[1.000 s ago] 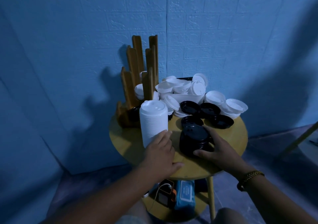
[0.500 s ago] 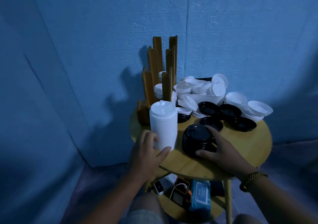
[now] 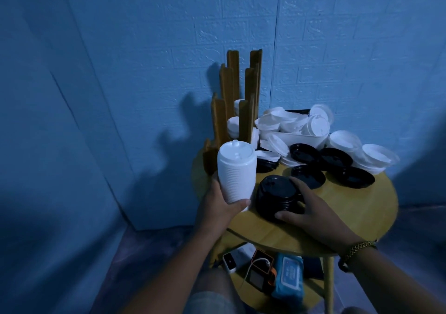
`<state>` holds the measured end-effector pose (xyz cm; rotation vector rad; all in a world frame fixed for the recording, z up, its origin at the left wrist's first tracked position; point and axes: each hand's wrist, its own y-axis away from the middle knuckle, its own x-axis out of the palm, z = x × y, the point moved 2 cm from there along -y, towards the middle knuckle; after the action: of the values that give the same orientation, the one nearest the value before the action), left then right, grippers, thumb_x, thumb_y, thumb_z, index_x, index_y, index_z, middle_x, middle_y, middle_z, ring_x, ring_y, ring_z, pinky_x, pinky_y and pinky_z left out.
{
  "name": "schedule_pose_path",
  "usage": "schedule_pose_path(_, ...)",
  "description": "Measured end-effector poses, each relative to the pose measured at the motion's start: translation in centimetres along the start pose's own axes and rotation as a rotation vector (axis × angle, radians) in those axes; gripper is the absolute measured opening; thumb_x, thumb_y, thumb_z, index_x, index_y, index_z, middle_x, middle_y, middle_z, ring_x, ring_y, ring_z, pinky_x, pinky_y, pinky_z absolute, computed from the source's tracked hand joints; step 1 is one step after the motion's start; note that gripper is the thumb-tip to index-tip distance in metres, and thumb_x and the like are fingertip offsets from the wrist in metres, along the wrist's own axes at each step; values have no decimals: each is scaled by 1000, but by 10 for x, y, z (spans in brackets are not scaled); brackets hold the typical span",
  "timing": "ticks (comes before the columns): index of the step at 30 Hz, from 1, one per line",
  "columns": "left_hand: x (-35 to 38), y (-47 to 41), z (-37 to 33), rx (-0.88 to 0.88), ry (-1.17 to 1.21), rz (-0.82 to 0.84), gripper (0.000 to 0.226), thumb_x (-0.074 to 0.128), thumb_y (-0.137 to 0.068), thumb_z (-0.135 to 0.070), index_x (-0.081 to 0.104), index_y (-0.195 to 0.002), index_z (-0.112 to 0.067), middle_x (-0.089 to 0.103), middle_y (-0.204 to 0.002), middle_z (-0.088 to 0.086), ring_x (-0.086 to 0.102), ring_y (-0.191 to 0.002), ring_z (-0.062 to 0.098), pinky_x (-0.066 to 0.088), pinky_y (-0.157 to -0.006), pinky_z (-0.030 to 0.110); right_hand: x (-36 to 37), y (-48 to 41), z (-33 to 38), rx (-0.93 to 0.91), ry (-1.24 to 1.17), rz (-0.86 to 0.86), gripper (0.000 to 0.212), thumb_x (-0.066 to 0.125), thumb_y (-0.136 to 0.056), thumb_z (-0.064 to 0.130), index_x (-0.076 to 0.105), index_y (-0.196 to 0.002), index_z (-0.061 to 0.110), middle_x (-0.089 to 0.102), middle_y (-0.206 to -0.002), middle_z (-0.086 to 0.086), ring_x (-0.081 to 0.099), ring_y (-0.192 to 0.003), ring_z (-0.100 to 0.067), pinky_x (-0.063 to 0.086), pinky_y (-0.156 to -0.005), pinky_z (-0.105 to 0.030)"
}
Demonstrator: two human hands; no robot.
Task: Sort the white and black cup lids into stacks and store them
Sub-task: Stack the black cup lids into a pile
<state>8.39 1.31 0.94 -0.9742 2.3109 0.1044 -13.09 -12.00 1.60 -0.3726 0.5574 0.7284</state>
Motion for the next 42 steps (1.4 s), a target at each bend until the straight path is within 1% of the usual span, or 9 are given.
schedule_pose_path(5,-31,-11,22,-26,-24,-104,93,87,-70,-50,35,-143,-22,55,-136,1,57,-118,24,55,-90,47,13,-10,12,-11,-11,27,100,83,-68,52,25,-149,41,45,-130,22,48,-116,-1,37,-89,-11)
schedule_pose_path(8,-39,-16,30,-30,-21,-110,95,87,-70,-51,34,-144,-23,55,-137,1,57,-117,23,56,-89,47,18,-14,16,-31,-5,24,89,84,-73,44,26,-140,47,42,-118,36,49,-103,11,38,-79,-1)
schedule_pose_path(11,-37,-17,29,-24,-9,-109,97,87,-70,-50,32,-146,-24,55,-139,0,56,-119,22,56,-91,47,18,-15,19,-43,-2,16,85,84,-73,43,26,-135,51,40,-117,41,48,-104,14,37,-80,-1)
schedule_pose_path(25,-24,-32,22,12,-61,-30,96,85,-70,-57,32,-144,-25,56,-140,1,58,-121,27,55,-93,50,7,-13,4,-6,13,-3,103,84,-68,53,25,-151,37,46,-138,17,47,-123,-4,38,-99,-19)
schedule_pose_path(28,-28,-31,18,4,70,-66,118,85,-61,-64,16,-152,-36,39,-157,-2,45,-139,25,49,-104,53,6,-13,2,-5,13,1,106,82,-66,58,24,-152,38,46,-143,13,49,-126,-8,41,-103,-24)
schedule_pose_path(31,-41,-30,-5,134,119,-277,124,85,-67,-60,4,-159,-38,14,-168,-4,23,-152,21,36,-113,47,7,-13,0,-7,19,1,107,82,-66,59,23,-153,37,46,-145,11,49,-125,-8,41,-101,-24)
schedule_pose_path(34,-52,-39,-35,350,-42,-350,104,76,-72,-61,24,-158,-31,19,-166,0,24,-151,22,33,-111,38,7,-14,-1,-14,24,-2,106,81,-67,59,23,-153,38,46,-145,11,50,-124,-9,41,-100,-24)
schedule_pose_path(37,-48,-50,-43,447,-249,-273,71,76,-81,-54,53,-142,-28,41,-153,-4,39,-139,21,45,-107,43,6,-14,-1,-6,8,-3,105,82,-66,57,24,-152,40,46,-144,12,49,-122,-8,41,-98,-23)
schedule_pose_path(42,-45,-55,-45,506,-395,-270,54,76,-83,-44,63,-133,-28,52,-138,-8,42,-131,21,54,-91,44,3,-12,-5,1,-5,-9,105,82,-67,57,24,-152,40,47,-144,12,50,-124,-8,41,-98,-25)
